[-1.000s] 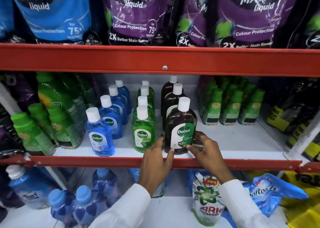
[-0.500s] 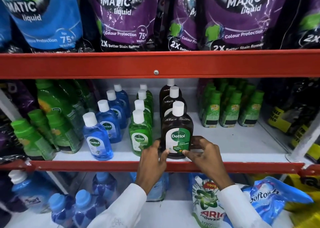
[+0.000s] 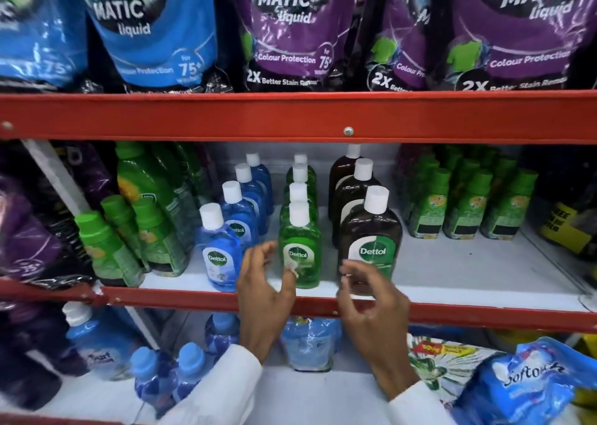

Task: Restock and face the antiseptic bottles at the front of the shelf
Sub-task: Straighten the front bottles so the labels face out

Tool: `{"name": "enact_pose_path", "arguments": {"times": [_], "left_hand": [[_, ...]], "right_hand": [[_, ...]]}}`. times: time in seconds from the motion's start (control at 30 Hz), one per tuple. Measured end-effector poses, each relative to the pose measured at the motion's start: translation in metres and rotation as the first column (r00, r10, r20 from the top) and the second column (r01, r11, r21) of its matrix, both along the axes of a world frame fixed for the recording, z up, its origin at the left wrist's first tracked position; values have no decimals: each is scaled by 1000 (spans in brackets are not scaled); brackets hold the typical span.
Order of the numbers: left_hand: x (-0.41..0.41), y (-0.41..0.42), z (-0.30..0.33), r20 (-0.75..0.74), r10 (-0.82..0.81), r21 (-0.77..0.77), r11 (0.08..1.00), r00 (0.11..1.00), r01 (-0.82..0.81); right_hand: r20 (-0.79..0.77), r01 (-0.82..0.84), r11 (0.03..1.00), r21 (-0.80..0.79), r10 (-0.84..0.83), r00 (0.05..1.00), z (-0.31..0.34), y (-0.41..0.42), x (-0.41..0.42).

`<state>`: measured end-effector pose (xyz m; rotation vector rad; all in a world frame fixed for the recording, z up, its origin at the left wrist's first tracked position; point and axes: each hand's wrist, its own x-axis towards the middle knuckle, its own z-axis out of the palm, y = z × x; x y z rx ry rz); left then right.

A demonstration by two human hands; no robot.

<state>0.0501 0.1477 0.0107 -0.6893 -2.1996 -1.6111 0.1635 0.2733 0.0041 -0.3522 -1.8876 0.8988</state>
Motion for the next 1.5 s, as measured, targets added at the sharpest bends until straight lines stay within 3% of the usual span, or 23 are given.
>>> {"name": "enact_pose_path", "arguments": {"times": [0.1, 0.2, 0.53, 1.0, 1.3, 1.4, 1.5], "left_hand": [[-23, -3, -6, 89, -109, -184, 975, 990, 124], [-35, -2, -11, 124, -187, -221, 952, 974, 211], [-44, -7, -18, 82, -231, -180, 953, 970, 242], [-44, -18, -17, 98, -294, -133, 943, 951, 305], [-48, -21, -18, 66, -262, -188, 944, 963, 270], [-41, -26, -15, 84, -282, -164, 942, 956, 292], [-25, -49, -10, 20, -162, -28, 986, 987, 162]], "right_hand": [[178, -49, 998, -29, 54, 983, -8, -16, -38], [308, -42, 997, -61, 59, 950, -13, -14, -59], [362, -86, 994, -64, 104, 926, -14, -1, -63], [289, -74, 975, -209, 133, 948, -20, -6, -58], [243, -46, 965, -257, 111, 964, -19, -7, -57], [166, -34, 958, -286, 85, 982, -15, -16, -52], [-3, 91, 976, -197, -94, 996, -9, -36, -39]]}}
